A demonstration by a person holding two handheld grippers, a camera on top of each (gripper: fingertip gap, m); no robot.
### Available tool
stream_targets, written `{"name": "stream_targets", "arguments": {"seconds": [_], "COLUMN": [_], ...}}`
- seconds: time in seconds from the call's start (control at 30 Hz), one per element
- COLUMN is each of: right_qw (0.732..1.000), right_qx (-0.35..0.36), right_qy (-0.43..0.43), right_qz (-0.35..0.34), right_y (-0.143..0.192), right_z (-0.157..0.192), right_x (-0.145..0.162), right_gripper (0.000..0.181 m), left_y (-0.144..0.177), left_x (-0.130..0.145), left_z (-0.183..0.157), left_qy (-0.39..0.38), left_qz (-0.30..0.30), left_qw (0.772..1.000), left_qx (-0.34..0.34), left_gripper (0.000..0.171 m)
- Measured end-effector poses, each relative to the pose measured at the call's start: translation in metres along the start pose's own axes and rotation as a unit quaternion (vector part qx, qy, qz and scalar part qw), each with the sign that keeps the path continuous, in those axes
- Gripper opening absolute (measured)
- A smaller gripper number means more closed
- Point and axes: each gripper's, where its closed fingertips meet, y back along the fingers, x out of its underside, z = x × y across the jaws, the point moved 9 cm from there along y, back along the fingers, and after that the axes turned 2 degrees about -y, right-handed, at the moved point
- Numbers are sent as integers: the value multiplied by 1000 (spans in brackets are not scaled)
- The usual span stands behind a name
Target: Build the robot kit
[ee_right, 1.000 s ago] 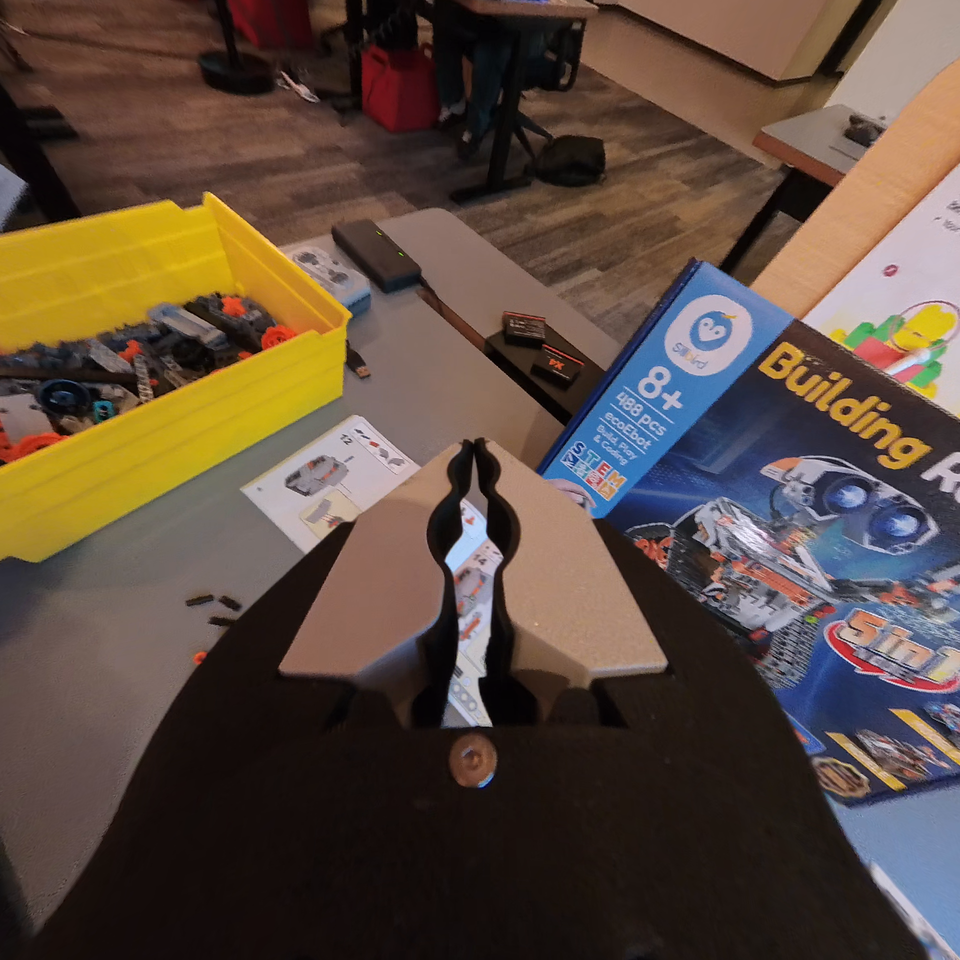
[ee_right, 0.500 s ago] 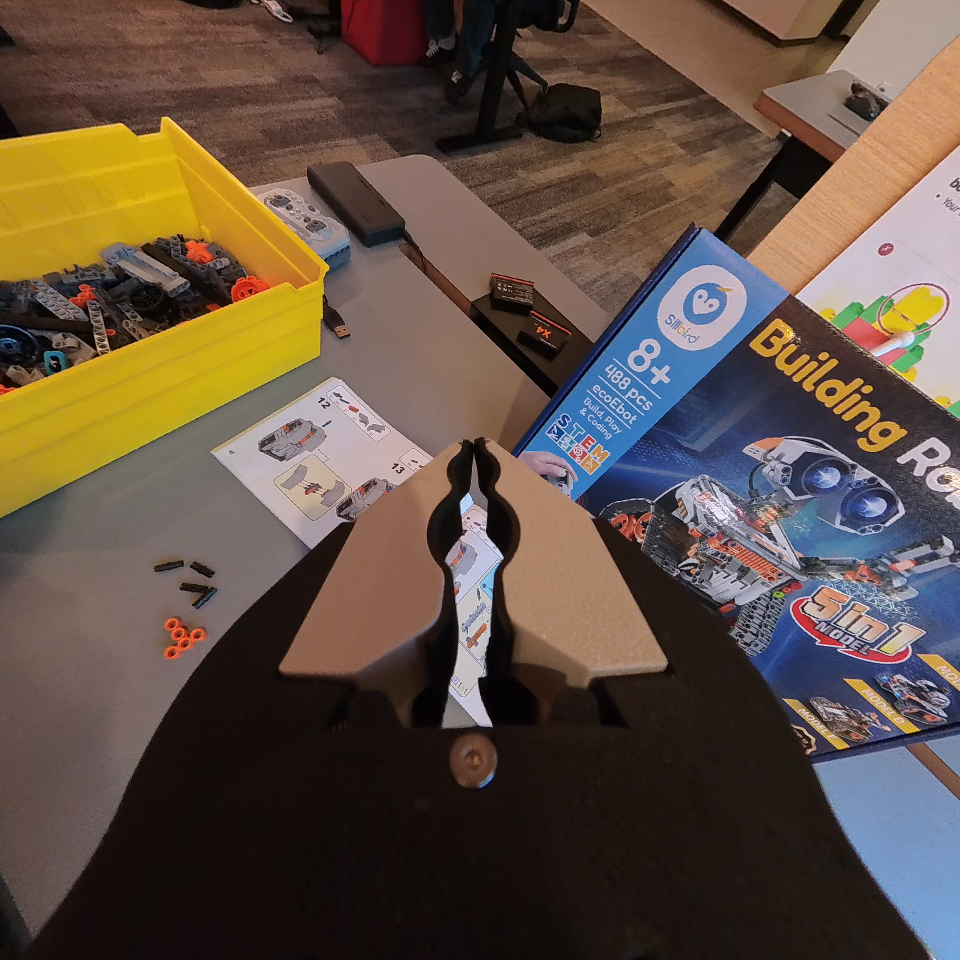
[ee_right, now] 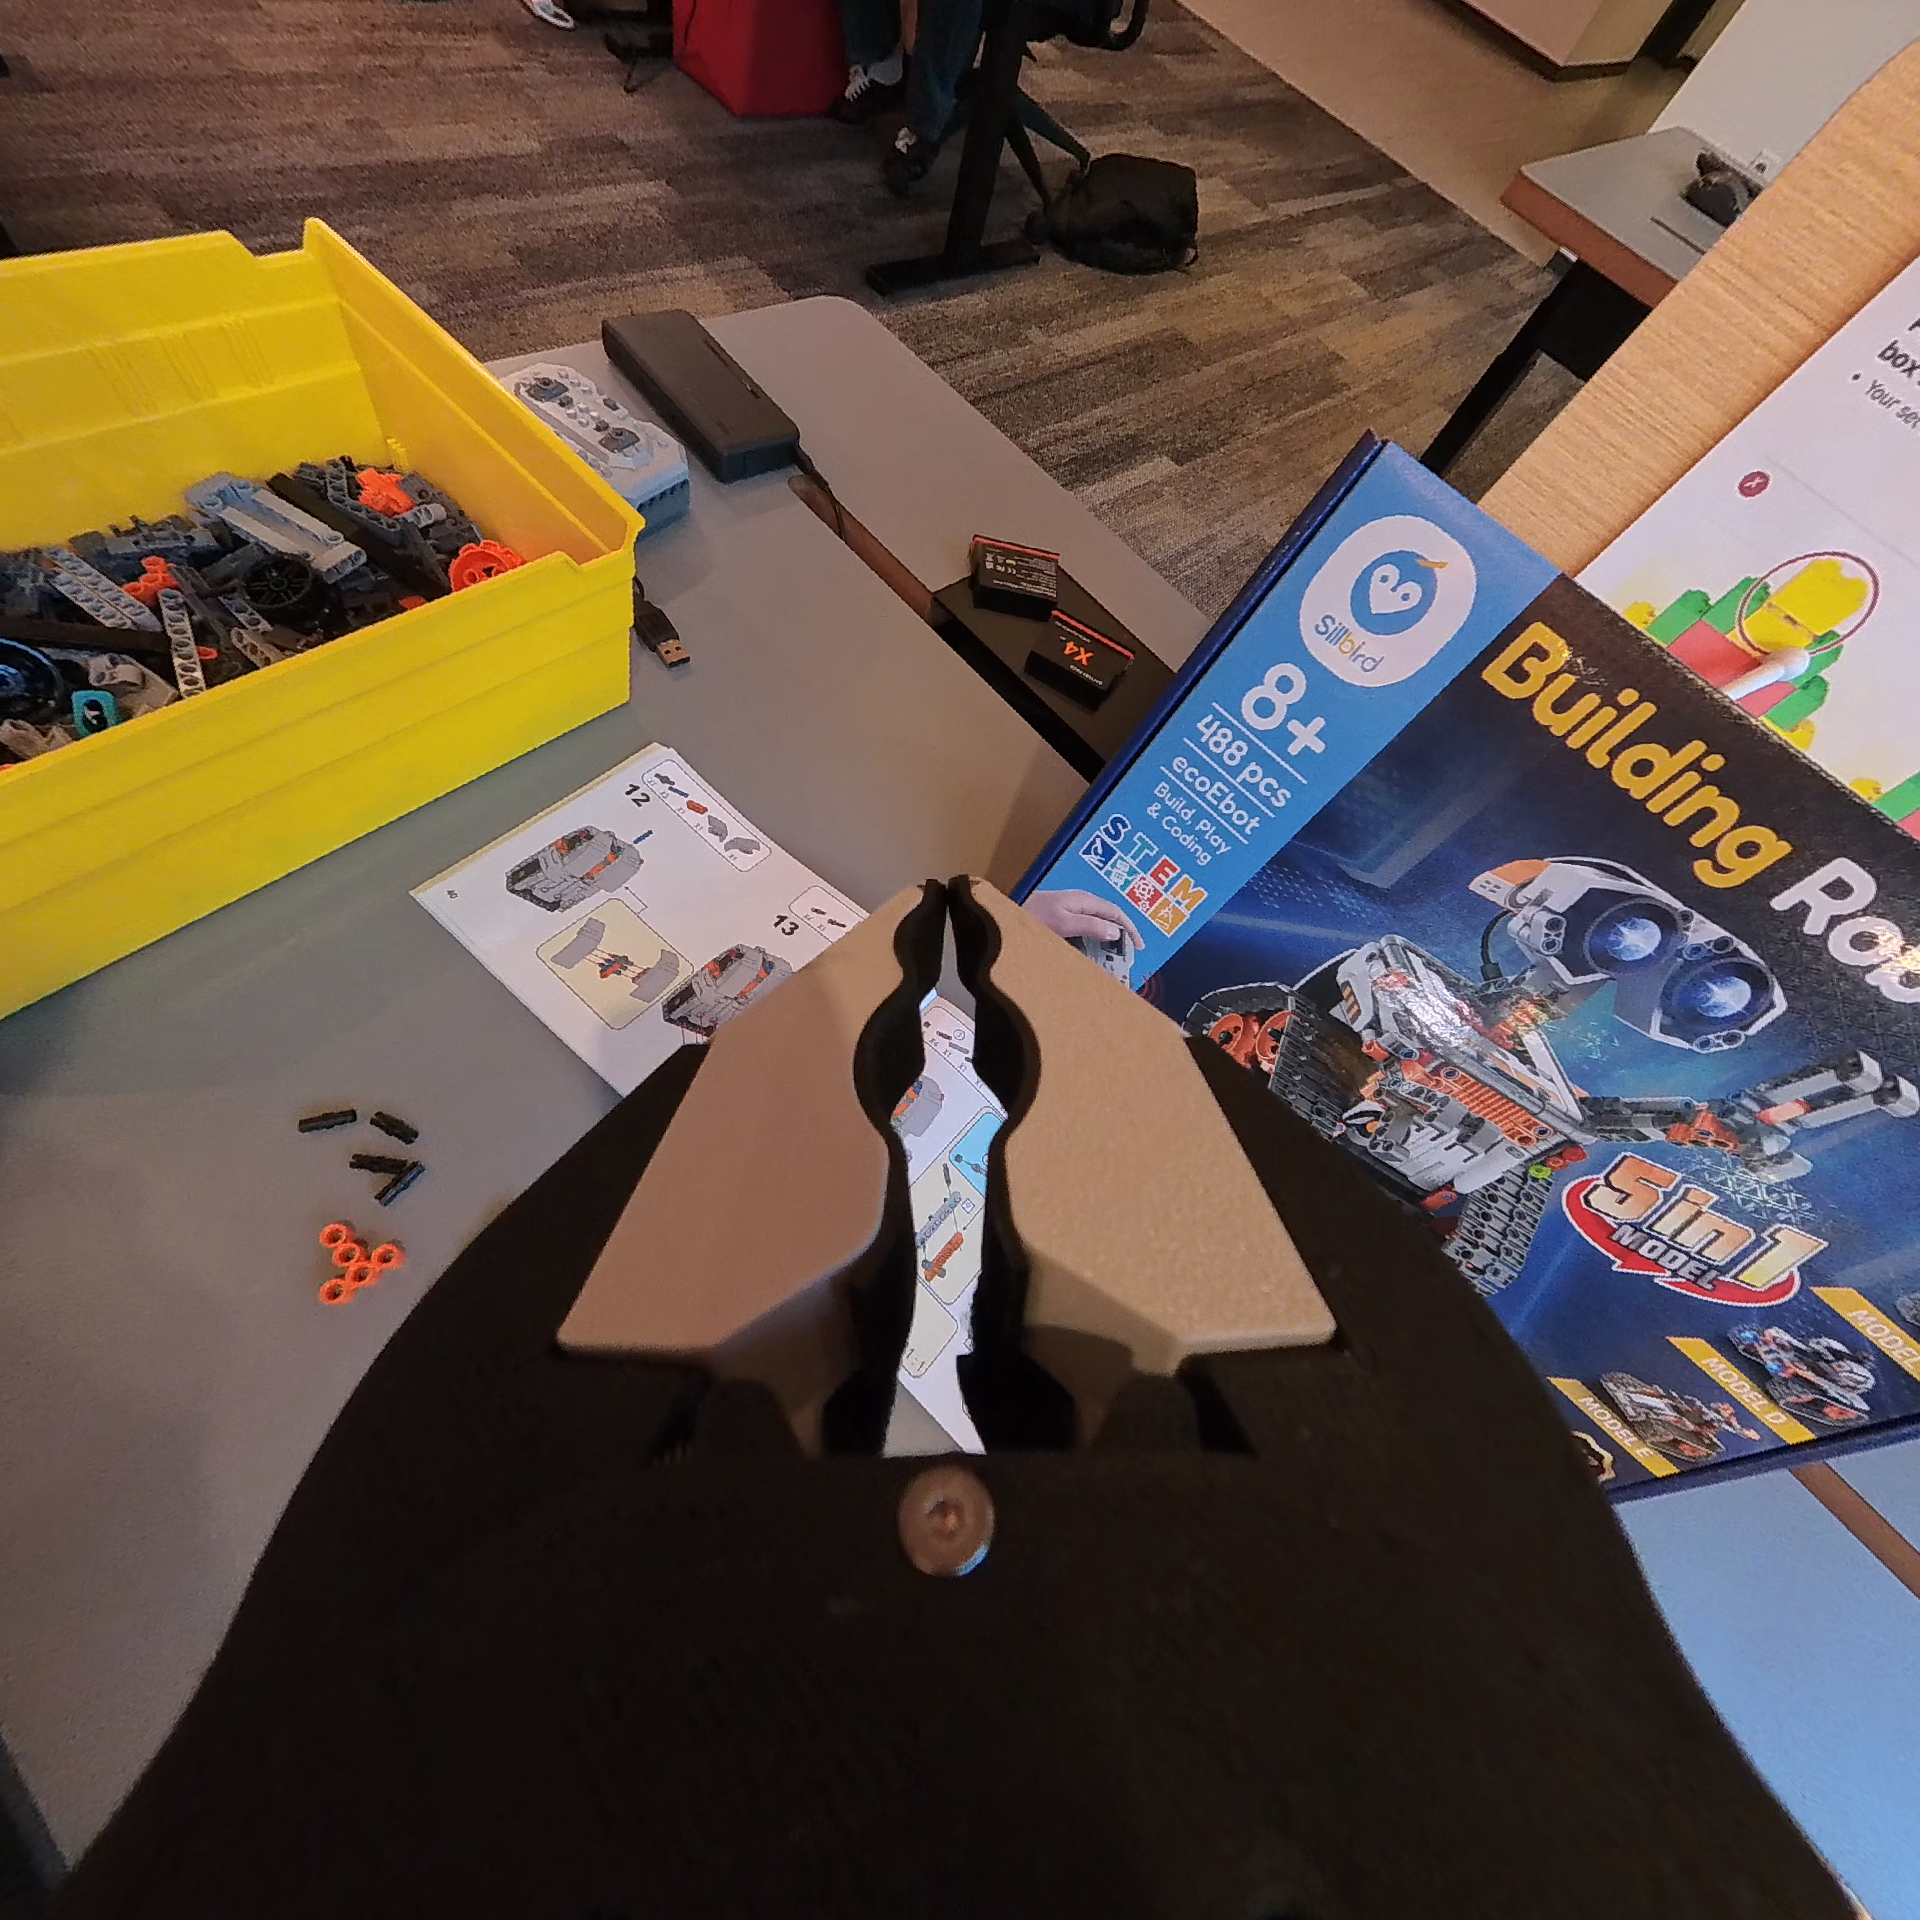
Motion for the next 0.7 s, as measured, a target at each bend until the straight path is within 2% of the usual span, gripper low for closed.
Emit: {"name": "stream_targets", "arguments": {"seconds": [0.7], "right_qw": [1000], "right_qx": [4], "right_qy": [-1], "right_qz": [3], "right_y": [1], "right_z": [-3], "right_x": [2], "right_gripper": [0], "left_y": [2], "left_x": [0], "left_z": [0], "left_qy": [-5], "left_qz": [5], "left_qw": [1000], "left_qx": [-7], "left_gripper": [25]}}
